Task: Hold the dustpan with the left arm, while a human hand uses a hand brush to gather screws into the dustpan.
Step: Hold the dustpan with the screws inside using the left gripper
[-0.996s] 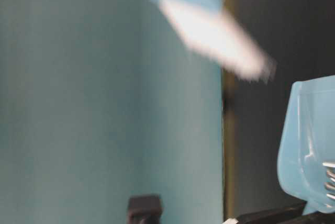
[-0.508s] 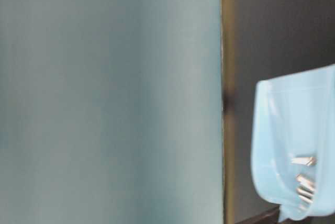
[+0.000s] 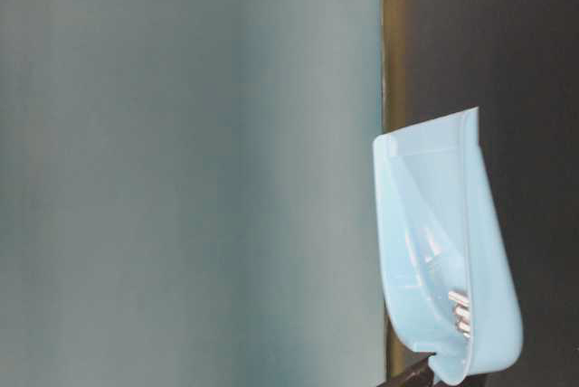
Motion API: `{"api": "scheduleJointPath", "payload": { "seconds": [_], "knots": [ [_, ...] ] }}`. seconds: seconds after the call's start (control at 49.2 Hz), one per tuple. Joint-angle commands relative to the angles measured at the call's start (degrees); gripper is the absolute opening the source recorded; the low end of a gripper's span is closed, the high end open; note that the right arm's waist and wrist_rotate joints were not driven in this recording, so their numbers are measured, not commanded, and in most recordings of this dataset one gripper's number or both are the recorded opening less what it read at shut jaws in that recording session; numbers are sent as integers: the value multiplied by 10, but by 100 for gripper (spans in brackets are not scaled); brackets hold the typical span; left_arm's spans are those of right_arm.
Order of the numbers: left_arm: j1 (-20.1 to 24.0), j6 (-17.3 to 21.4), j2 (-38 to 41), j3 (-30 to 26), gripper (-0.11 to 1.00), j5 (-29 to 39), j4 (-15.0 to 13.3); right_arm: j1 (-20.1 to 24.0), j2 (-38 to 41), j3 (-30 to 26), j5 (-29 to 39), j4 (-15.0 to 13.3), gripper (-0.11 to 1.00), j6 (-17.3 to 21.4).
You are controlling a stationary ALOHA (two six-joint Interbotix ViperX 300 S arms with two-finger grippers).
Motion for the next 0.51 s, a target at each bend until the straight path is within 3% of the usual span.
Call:
{"api": "scheduleJointPath", "payload": {
  "seconds": [0.0, 0.488],
  "knots": [
    [2, 0, -16, -1, 31, -8, 3, 0, 3, -3, -3, 1, 0, 0],
    [1, -4, -32, 8, 31, -10, 2, 0, 3, -3, -3, 1, 0, -1]
  ]
}}
